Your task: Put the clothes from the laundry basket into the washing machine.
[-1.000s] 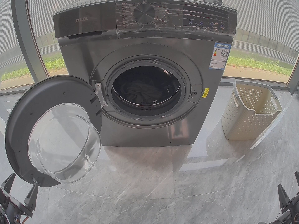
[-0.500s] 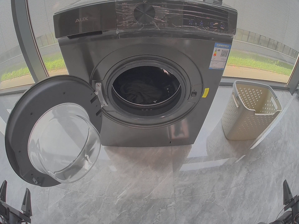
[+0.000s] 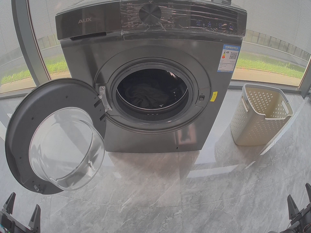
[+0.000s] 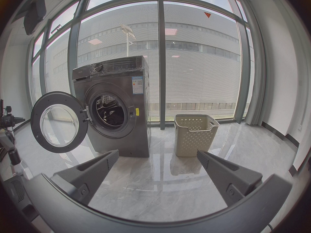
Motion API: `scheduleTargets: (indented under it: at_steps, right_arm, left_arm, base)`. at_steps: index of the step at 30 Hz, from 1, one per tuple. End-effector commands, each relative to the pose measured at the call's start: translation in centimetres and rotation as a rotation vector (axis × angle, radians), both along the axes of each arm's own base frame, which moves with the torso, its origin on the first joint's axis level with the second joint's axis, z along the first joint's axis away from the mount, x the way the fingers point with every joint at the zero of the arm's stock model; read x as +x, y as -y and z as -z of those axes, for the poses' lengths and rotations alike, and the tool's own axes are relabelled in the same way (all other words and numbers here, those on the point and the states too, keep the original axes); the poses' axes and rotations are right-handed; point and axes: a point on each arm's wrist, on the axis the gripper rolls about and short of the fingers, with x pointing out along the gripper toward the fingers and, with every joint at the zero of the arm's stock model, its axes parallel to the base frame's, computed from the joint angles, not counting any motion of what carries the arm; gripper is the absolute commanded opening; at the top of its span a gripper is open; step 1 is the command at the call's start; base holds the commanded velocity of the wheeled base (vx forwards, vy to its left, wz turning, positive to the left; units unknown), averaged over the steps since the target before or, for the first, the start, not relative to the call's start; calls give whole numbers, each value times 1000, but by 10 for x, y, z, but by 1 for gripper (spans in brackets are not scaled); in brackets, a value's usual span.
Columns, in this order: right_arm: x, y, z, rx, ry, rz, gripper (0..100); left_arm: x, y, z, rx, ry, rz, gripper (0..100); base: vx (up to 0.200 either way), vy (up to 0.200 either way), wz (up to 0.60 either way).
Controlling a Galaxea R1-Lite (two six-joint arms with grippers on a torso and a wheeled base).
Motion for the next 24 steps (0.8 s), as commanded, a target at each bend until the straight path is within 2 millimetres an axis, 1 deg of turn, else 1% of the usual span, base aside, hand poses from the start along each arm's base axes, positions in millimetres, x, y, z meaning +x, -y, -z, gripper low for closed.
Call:
scheduleTargets:
  at_steps: [1, 2, 11, 14, 20, 24]
  right_arm:
    - [0, 0, 3, 0, -1, -6, 100]
    - [0, 0, 3, 0, -1, -6, 100]
    - [0, 0, 3, 0, -1, -6, 100]
    - [0, 0, 3, 0, -1, -6, 100]
    - [0, 0, 3, 0, -1, -6, 100]
    - [0, 0, 3, 0, -1, -6, 100]
  left_arm:
    - [0, 0, 6, 0, -8, 10, 100]
    - [0, 0, 6, 0, -8, 10, 100]
    - [0, 0, 6, -1, -8, 10, 100]
    - [0, 0, 6, 4, -10, 10, 100]
    - [0, 0, 6, 4, -10, 10, 100]
    - [0, 0, 6, 2, -10, 10, 100]
  base:
    - [0, 0, 0]
    - [0, 0, 0]
    - [-200, 0, 0]
    - [-200, 200, 0]
    - [0, 0, 0]
    - [-200, 200, 0]
